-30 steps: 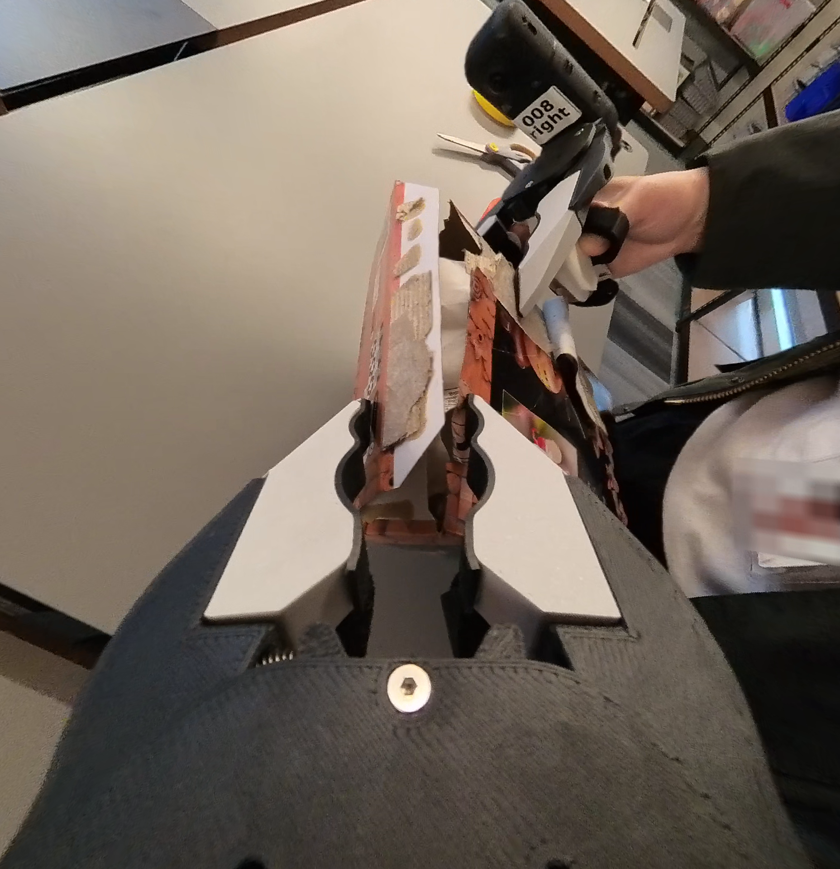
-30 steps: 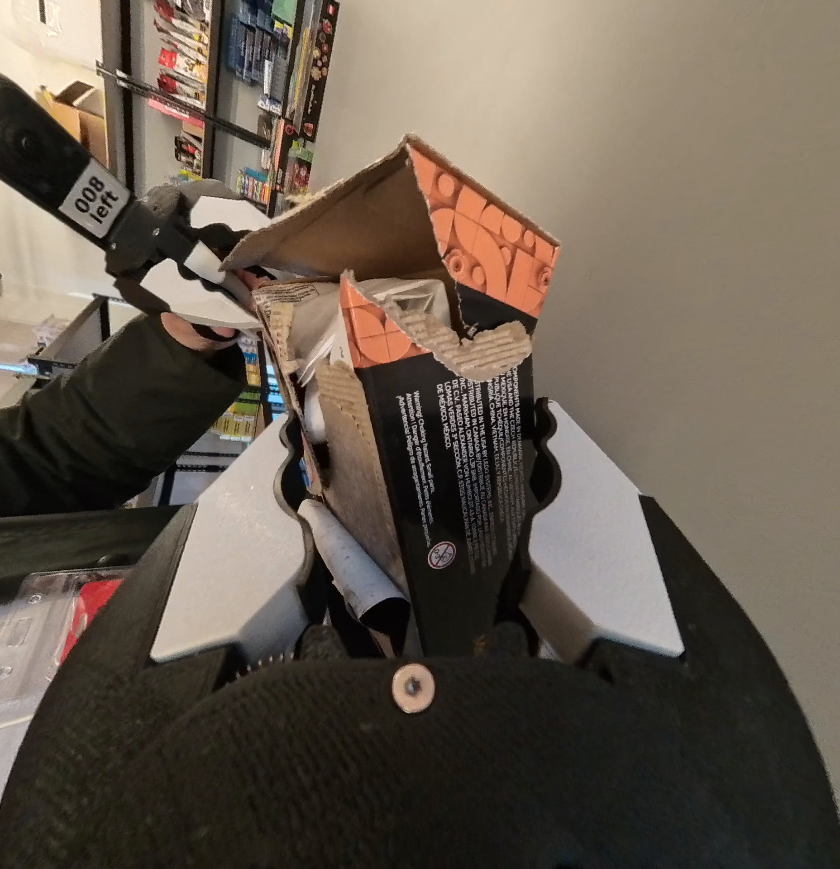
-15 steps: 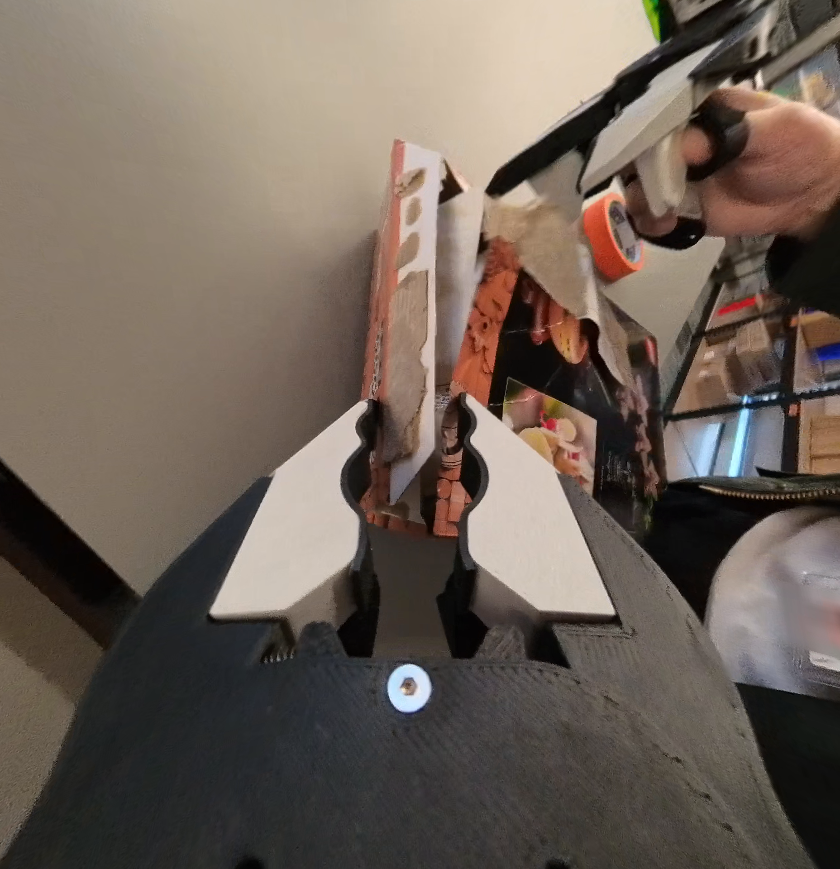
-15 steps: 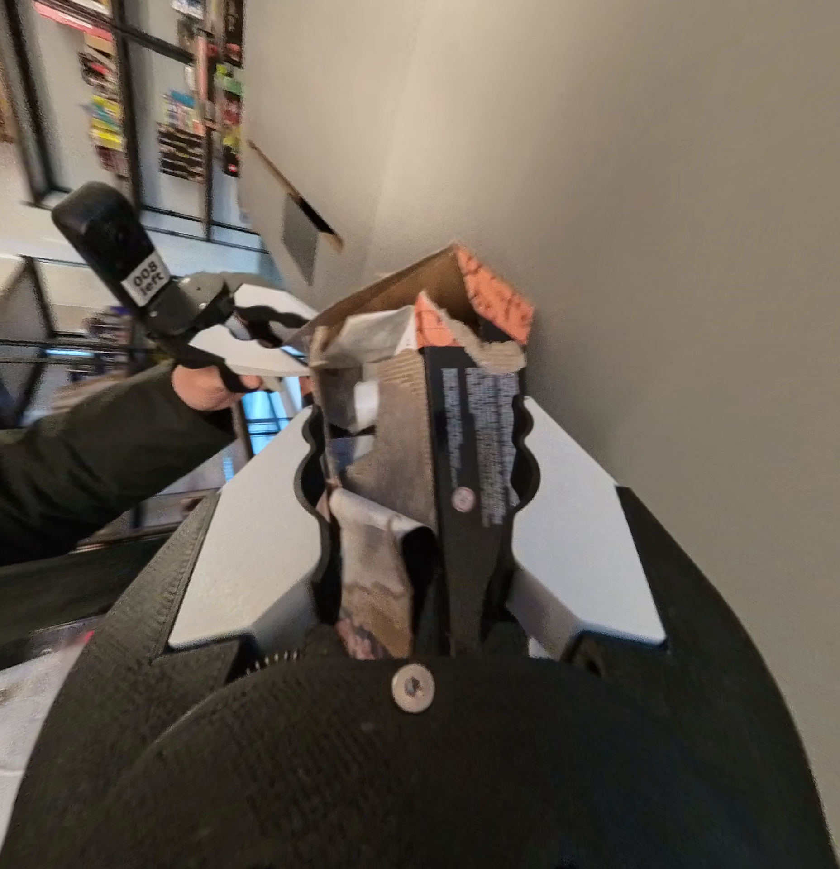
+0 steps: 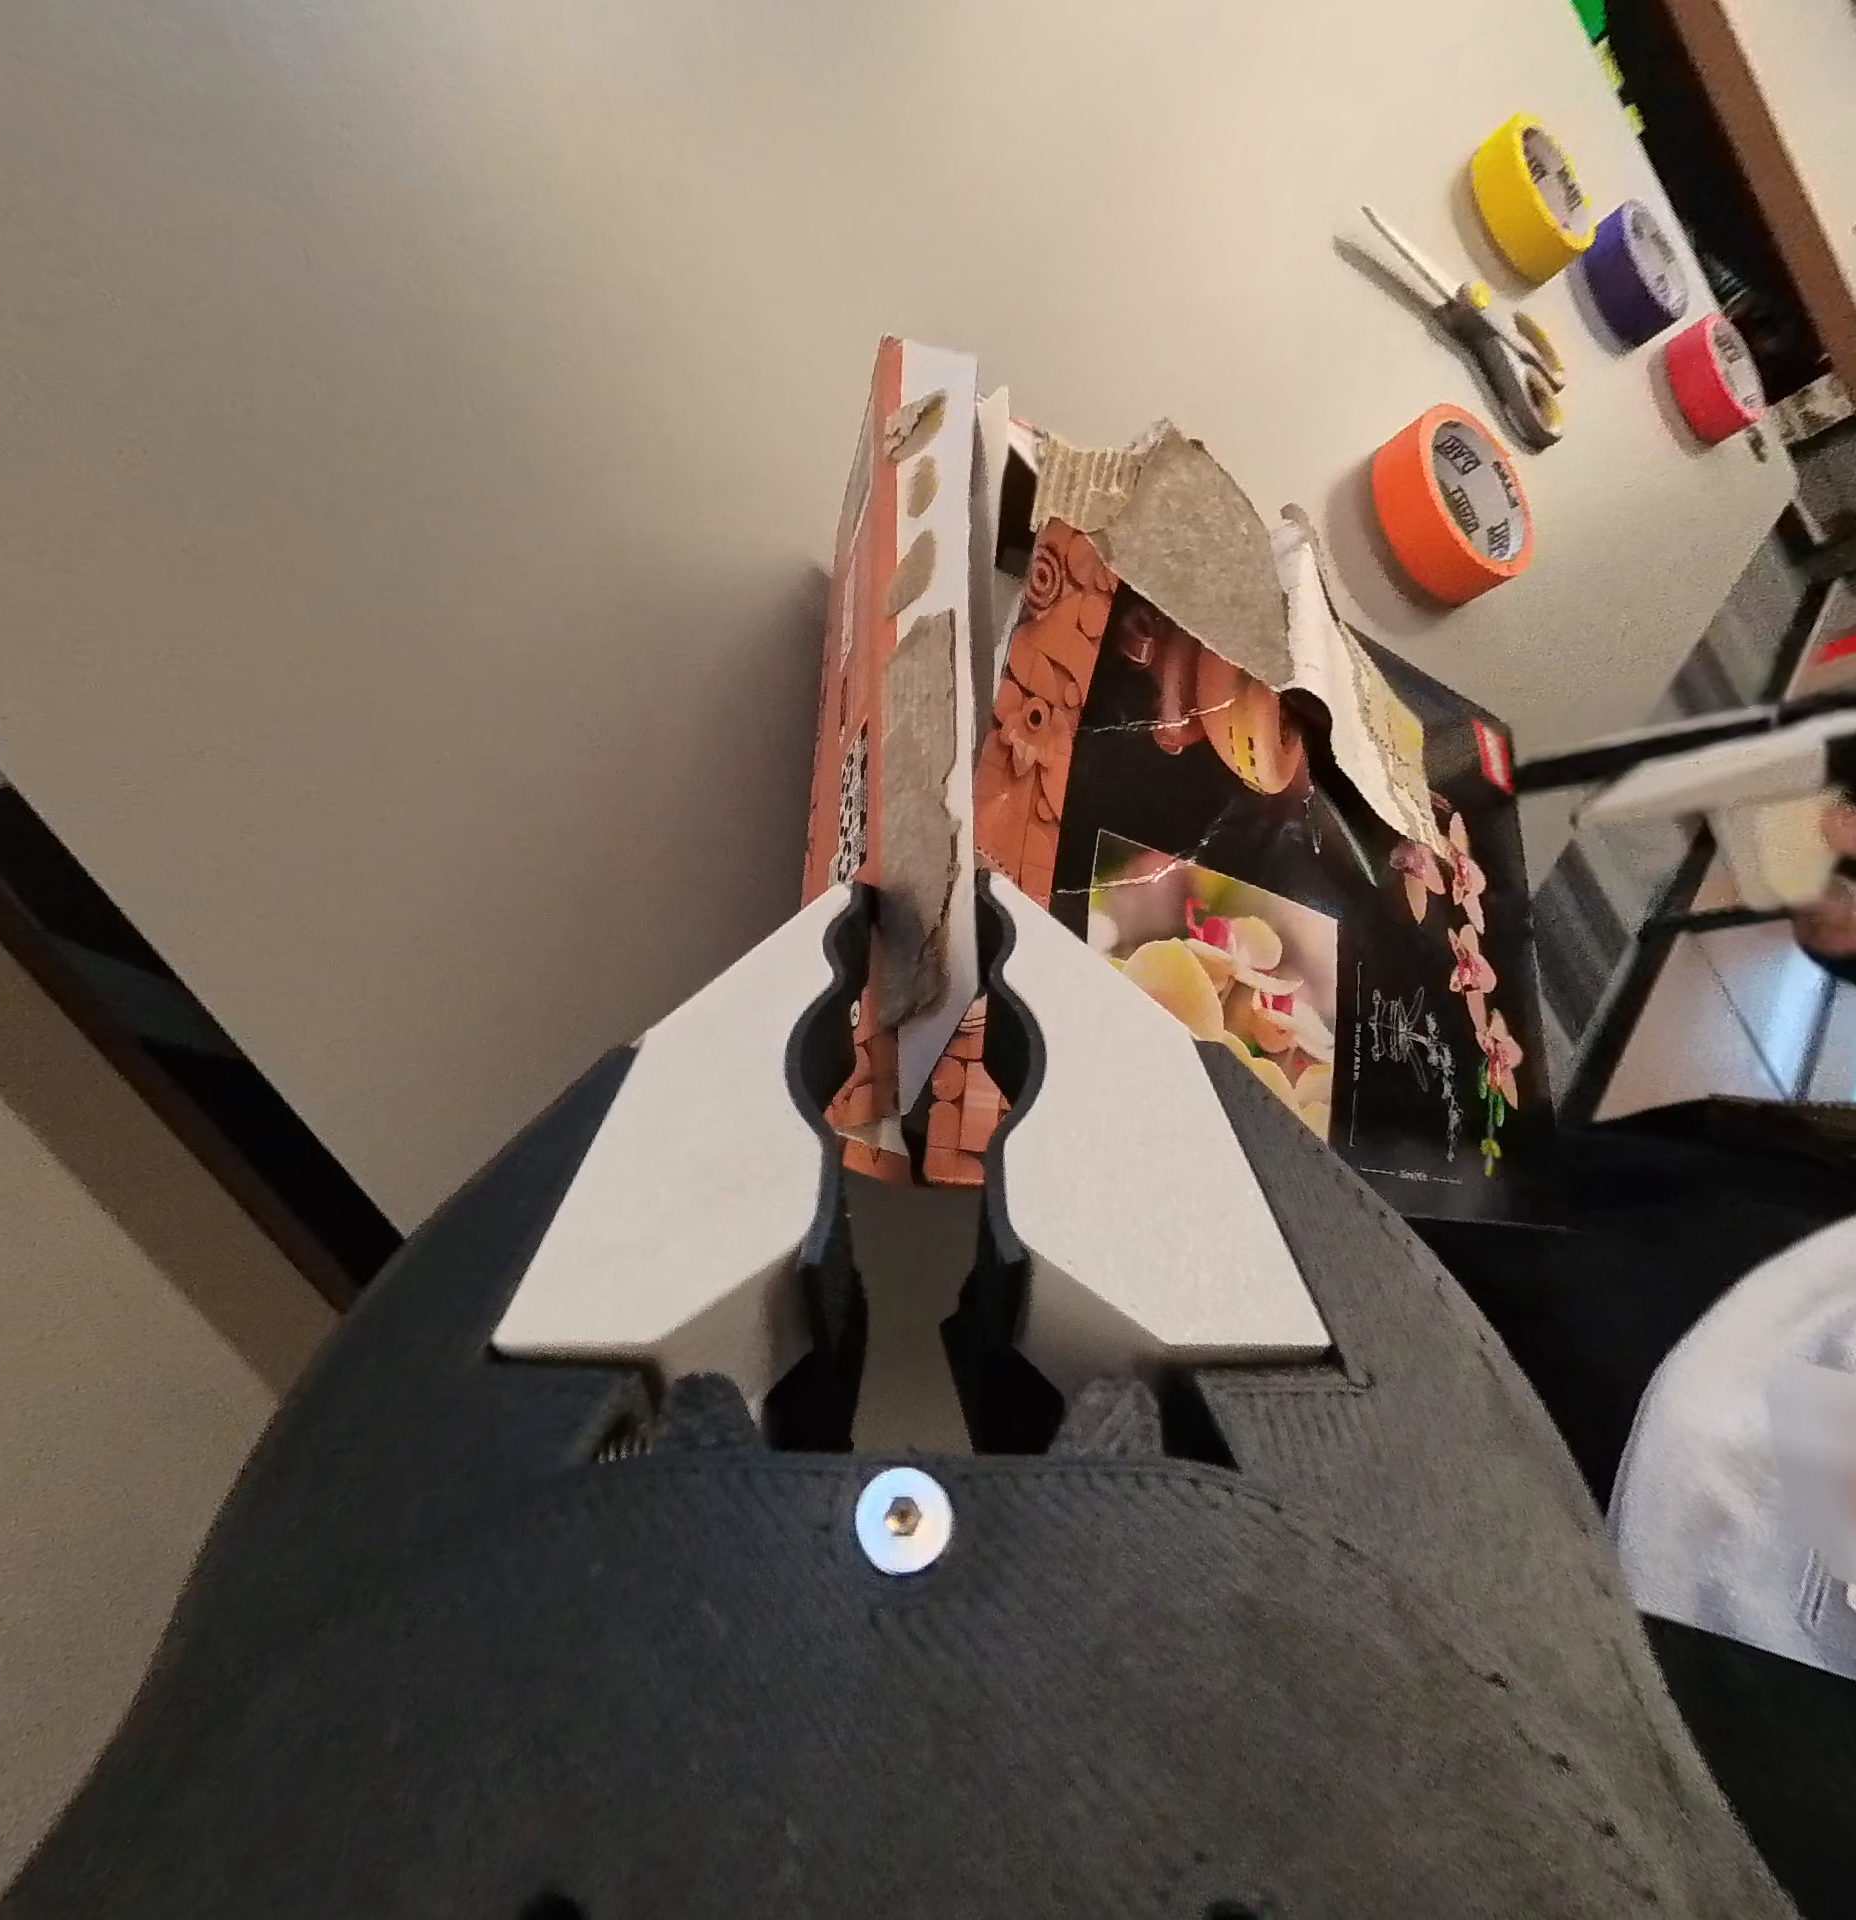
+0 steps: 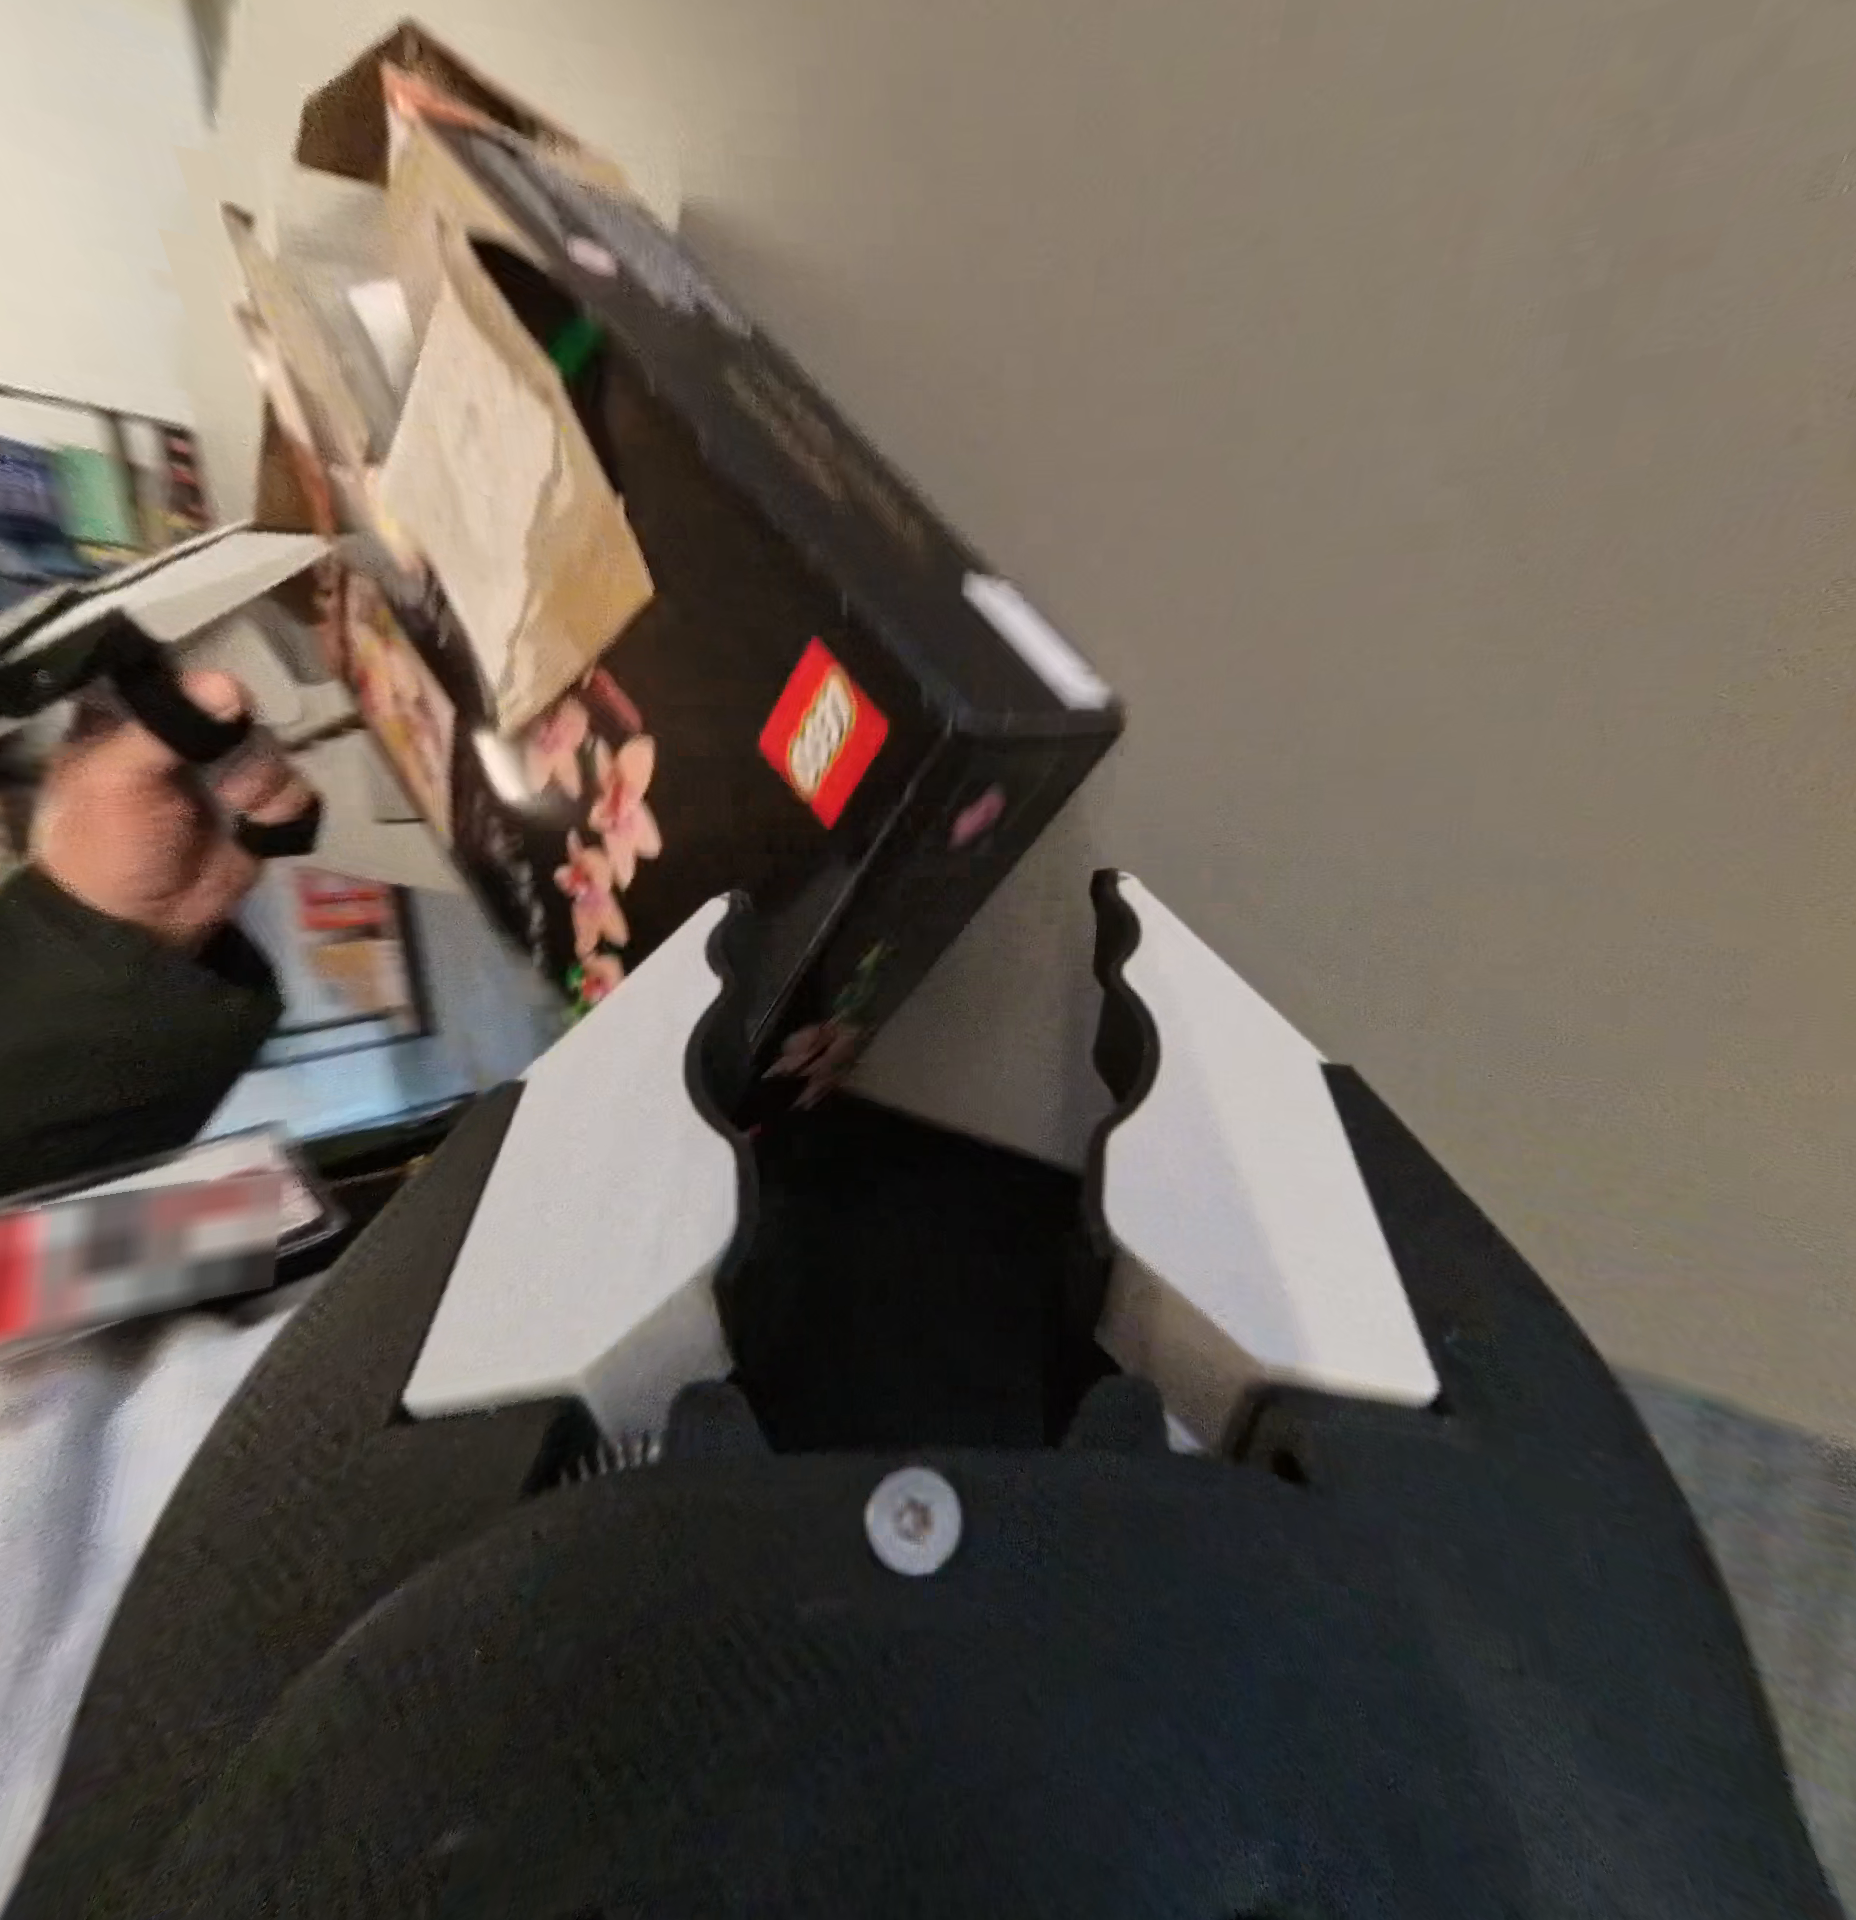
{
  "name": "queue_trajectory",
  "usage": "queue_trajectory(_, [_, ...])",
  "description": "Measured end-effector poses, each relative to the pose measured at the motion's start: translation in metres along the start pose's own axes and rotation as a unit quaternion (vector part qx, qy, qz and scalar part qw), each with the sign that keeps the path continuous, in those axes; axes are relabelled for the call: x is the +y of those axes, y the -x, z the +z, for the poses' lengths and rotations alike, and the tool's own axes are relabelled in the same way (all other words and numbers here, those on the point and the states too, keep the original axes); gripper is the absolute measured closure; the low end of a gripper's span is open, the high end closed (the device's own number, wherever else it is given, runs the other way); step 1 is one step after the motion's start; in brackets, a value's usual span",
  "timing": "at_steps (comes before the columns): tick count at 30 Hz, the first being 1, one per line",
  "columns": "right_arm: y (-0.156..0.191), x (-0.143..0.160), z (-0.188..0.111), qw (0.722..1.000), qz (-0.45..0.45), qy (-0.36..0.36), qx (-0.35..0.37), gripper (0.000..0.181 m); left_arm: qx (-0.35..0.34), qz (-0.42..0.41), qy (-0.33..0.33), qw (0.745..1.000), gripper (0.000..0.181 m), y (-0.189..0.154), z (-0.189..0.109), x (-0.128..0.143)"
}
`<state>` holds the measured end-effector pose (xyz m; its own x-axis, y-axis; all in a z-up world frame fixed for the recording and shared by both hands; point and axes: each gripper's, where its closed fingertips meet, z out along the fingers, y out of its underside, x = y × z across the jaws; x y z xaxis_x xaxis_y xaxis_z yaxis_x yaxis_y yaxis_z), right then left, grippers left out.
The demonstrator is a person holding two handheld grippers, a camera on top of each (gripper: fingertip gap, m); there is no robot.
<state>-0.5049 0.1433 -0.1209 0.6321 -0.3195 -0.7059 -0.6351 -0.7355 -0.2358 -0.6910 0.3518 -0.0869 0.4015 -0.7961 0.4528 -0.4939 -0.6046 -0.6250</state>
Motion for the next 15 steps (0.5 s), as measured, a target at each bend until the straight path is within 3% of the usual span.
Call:
queue_trajectory(3, [0.014, 0.015, 0.015, 0.999, 0.032, -0.009, -0.038, 0.117, -0.007, -0.005, 0.023, 1.0, 0.164, 0.002, 0.003, 0.01])
queue_trajectory(8, [0.014, -0.006, 0.023, 0.996, -0.065, -0.034, 0.042, 0.115, -0.018, -0.02, 0.003, 1.0, 0.164, 0.002, 0.007, 0.022])
queue_trajectory(11, [0.016, -0.03, -0.003, 0.982, -0.123, -0.079, 0.116, 0.132, -0.025, -0.008, -0.009, 1.0, 0.164, 0.001, 0.01, 0.026])
queue_trajectory(13, [0.056, -0.051, -0.028, 0.968, -0.172, -0.169, 0.07, 0.175, -0.023, -0.025, -0.02, 0.999, 0.164, -0.002, 0.01, 0.026])
queue_trajectory(15, [0.107, -0.048, -0.022, 0.967, -0.172, -0.179, -0.06, 0.18, -0.017, -0.037, -0.021, 0.999, 0.164, -0.004, 0.01, 0.028])
